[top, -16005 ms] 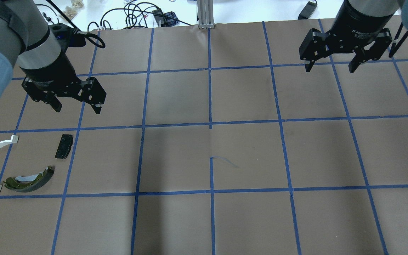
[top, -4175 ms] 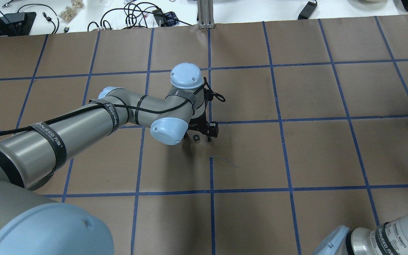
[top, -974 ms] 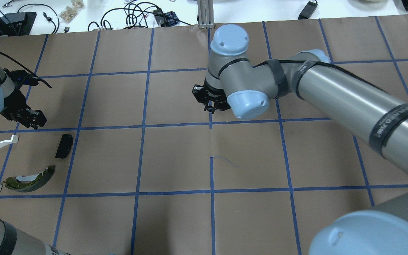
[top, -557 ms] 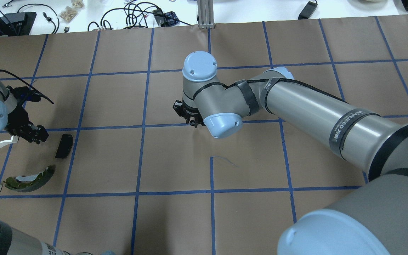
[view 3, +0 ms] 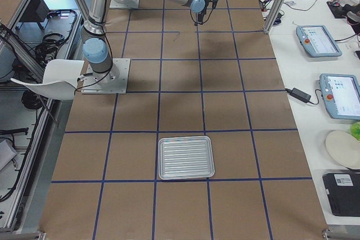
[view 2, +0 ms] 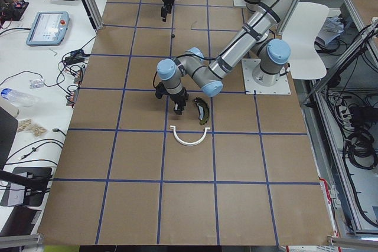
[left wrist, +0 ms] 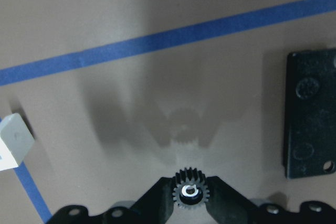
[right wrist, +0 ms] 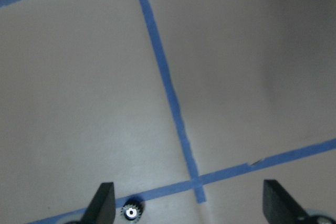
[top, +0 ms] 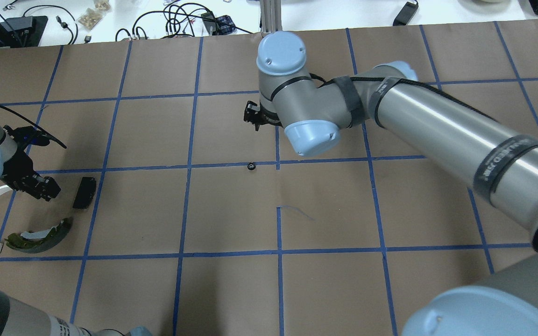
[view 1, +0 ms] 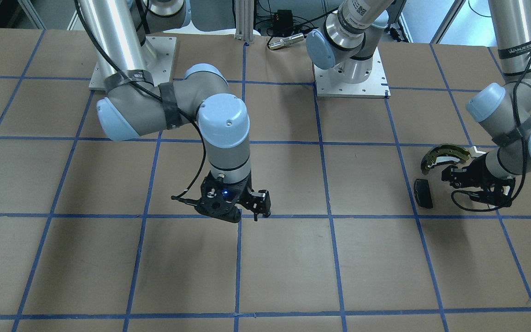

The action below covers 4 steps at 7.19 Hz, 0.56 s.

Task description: Place bearing gear from tray to pile

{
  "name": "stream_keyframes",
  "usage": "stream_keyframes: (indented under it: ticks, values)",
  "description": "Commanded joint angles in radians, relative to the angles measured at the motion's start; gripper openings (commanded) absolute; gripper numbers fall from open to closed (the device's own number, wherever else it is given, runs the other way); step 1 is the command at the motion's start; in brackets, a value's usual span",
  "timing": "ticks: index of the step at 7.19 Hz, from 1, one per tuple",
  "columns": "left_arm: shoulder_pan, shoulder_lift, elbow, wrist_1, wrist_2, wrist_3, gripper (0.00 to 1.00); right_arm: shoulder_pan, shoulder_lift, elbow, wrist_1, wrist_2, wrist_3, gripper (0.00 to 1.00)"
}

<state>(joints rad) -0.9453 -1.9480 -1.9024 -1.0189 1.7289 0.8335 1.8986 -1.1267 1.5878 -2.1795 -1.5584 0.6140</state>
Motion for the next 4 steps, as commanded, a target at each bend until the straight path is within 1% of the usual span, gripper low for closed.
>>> stream_keyframes:
  ticks: [1, 2, 3, 4]
  values:
    - [-0.004, -0.012, 0.0, -0.003, -0.061, -0.008, 0.0, -0.152, -0.175, -0.011, 0.226, -0.002, -0.252, 1.0]
    - [-0.003, -0.017, -0.001, -0.003, -0.072, -0.008, 0.0, -0.202, -0.244, -0.011, 0.322, -0.003, -0.329, 1.0]
    - [-0.001, -0.02, -0.003, 0.0, -0.062, -0.001, 0.0, -0.242, -0.31, -0.015, 0.422, -0.006, -0.405, 1.0]
    - [0.0, -0.02, -0.001, 0.005, -0.061, -0.002, 0.23, -0.287, -0.37, -0.023, 0.497, -0.02, -0.498, 1.0]
